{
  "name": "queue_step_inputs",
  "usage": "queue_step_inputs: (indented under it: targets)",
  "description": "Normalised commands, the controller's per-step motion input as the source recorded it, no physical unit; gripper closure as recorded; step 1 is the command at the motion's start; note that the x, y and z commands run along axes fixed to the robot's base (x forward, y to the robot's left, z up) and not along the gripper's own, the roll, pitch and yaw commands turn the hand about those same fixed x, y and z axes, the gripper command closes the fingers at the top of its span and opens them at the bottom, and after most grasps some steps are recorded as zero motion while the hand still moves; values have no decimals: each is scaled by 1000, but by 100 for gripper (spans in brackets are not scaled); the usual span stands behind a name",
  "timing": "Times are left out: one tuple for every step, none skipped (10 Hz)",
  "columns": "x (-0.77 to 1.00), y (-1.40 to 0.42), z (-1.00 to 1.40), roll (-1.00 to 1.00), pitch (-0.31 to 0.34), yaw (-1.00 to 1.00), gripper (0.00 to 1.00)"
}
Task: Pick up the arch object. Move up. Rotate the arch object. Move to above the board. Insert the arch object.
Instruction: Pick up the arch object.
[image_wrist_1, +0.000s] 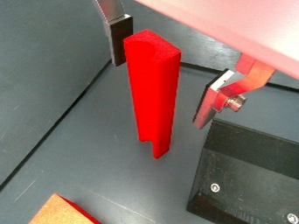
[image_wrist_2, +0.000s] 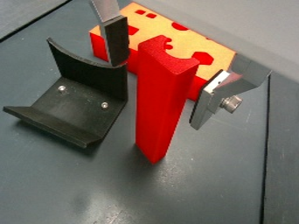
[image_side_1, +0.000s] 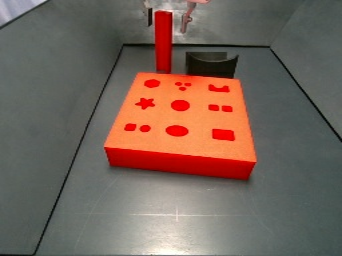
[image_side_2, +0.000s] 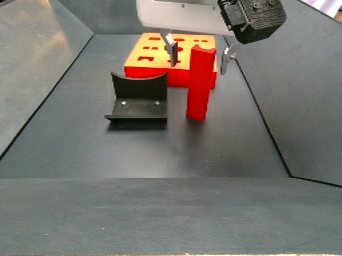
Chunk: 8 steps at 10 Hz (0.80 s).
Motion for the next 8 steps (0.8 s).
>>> queue_step_inputs:
  targets:
    - [57, 3, 0, 0, 0, 0, 0]
    - [0, 0, 0, 0, -4, 0, 0]
    - [0, 0, 0, 0, 0, 0, 0]
    - [0, 0, 0, 0, 0, 0, 100]
    - [0, 0, 0, 0, 0, 0, 100]
    - [0, 0, 0, 0, 0, 0, 100]
    - [0, 0, 0, 0, 0, 0, 100]
    - [0, 0, 0, 0, 0, 0, 100]
